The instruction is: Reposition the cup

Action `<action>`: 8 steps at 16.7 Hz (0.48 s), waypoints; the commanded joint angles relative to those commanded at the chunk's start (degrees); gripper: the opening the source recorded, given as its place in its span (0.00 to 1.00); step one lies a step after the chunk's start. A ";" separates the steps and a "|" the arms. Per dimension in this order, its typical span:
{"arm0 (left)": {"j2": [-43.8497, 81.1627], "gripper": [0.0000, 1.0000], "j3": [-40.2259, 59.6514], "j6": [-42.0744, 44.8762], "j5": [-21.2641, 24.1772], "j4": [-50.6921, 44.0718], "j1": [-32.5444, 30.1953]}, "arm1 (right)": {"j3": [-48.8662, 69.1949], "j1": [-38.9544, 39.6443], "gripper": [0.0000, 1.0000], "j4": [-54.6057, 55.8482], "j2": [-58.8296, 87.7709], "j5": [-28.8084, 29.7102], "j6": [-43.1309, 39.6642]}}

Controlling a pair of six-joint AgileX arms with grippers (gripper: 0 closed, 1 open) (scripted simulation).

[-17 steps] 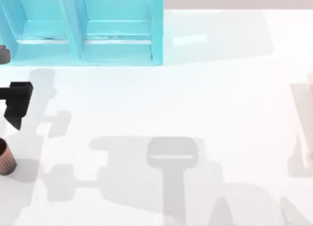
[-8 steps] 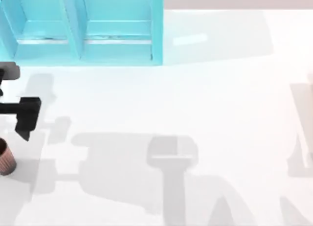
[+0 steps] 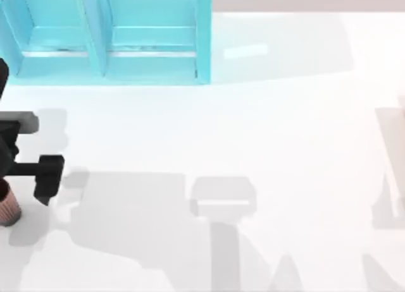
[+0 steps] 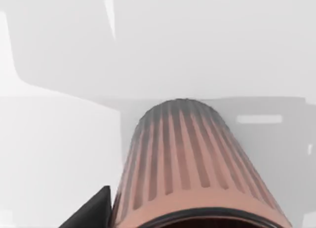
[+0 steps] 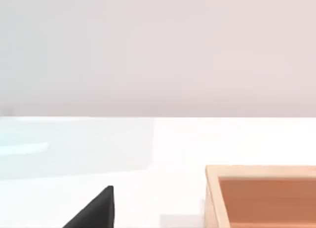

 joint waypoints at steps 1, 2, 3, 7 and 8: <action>0.00 1.00 0.00 0.00 0.00 0.00 0.00 | 0.00 0.00 1.00 0.00 0.00 0.00 0.00; 0.00 1.00 0.00 0.00 0.00 0.00 0.00 | 0.00 0.00 1.00 0.00 0.00 0.00 0.00; 0.00 0.92 0.00 0.00 0.00 0.00 0.00 | 0.00 0.00 1.00 0.00 0.00 0.00 0.00; 0.00 0.62 0.00 0.00 0.00 0.00 0.00 | 0.00 0.00 1.00 0.00 0.00 0.00 0.00; 0.00 0.55 0.00 0.00 0.00 0.00 0.00 | 0.00 0.00 1.00 0.00 0.00 0.00 0.00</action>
